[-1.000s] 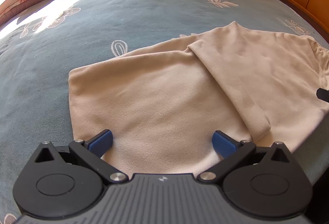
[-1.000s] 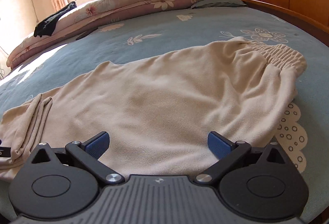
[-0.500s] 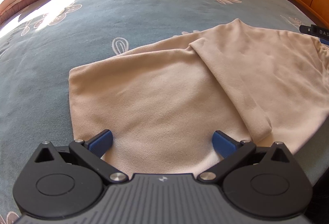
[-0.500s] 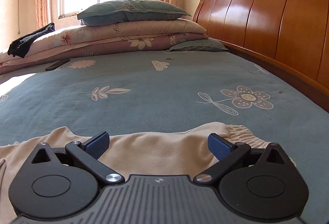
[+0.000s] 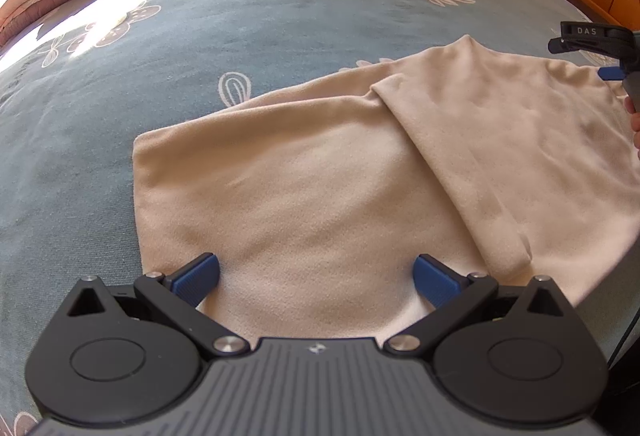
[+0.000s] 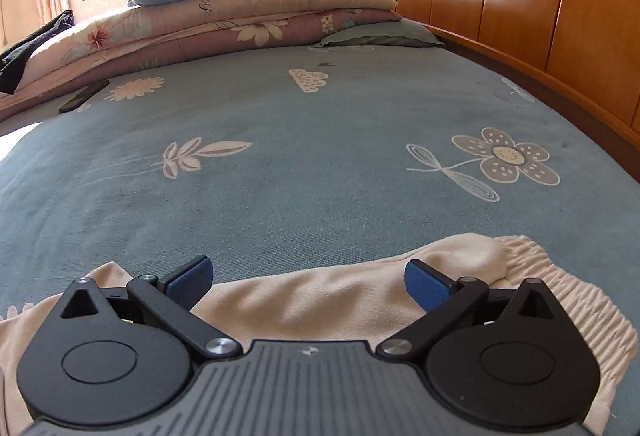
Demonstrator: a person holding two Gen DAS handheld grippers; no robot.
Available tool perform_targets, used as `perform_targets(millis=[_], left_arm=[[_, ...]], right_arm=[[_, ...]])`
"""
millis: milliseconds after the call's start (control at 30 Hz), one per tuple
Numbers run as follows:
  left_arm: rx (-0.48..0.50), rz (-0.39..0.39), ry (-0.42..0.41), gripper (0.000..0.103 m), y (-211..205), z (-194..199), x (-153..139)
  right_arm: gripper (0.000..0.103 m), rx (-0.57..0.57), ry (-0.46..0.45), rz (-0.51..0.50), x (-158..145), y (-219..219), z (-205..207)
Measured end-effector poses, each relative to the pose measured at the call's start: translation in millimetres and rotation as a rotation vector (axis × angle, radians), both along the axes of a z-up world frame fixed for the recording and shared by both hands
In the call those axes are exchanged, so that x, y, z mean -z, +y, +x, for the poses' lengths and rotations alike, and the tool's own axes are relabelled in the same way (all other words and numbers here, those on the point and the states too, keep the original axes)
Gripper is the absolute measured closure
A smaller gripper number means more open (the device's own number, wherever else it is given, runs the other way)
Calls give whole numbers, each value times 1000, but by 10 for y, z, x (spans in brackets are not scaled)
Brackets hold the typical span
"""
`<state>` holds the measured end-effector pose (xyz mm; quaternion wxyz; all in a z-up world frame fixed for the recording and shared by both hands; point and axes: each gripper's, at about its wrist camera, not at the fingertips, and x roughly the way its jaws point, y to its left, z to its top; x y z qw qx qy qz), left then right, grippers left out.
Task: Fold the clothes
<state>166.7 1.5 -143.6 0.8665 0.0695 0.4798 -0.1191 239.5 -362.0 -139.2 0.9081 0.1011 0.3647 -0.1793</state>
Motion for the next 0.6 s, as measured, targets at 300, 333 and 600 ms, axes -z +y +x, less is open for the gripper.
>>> perform_targets(millis=[300,333,600], left_arm=[[9,-1,-1,0,2,13,1],[9,-1,-4,0,1,7,3],[4,-8,-14,0,1,-9,12]], right_arm=[[0,-6,22,7,21,-217,162],[0,-11,3,28,-56,-206,75],[0,15,13,126,-90,-25,-767]])
